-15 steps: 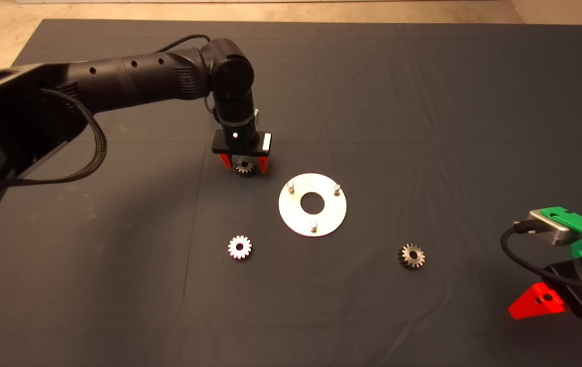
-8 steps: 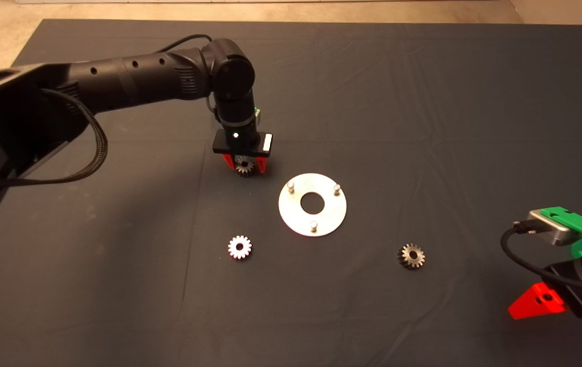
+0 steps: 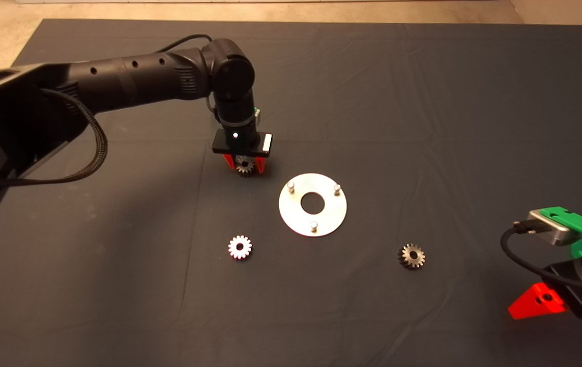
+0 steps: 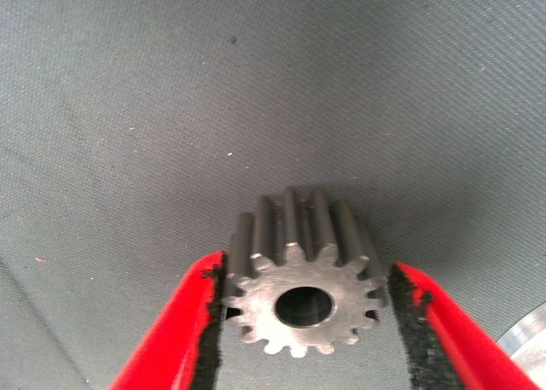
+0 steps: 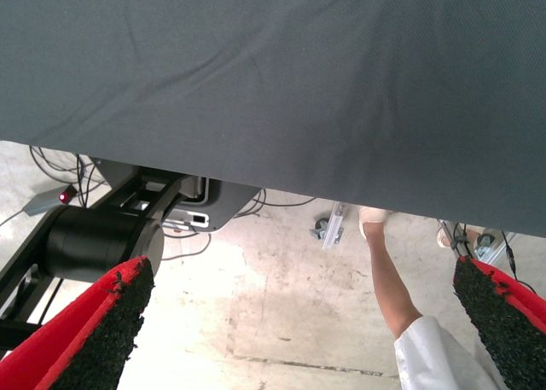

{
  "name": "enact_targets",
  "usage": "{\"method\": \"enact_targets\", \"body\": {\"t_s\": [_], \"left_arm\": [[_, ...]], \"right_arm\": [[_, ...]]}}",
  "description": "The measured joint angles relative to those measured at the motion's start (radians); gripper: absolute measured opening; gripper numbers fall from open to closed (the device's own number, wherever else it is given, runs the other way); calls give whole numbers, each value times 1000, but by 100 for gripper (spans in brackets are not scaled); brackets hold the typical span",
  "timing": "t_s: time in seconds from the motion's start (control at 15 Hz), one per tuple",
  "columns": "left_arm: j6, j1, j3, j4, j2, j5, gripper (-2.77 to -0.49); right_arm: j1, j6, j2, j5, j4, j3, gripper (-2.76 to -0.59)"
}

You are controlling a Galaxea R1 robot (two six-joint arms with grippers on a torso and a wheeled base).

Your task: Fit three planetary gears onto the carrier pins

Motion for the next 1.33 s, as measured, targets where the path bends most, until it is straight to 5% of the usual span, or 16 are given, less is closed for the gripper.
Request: {"method": "enact_targets", "body": {"t_s": [1.0,1.33], "left_arm": [[18,0,-21,-3,20,11,-230],[18,-1,-22,-39,23,14,-230]], "right_arm": [[0,0,0,0,0,0,-73],[0,0,0,0,0,0,-73]]}}
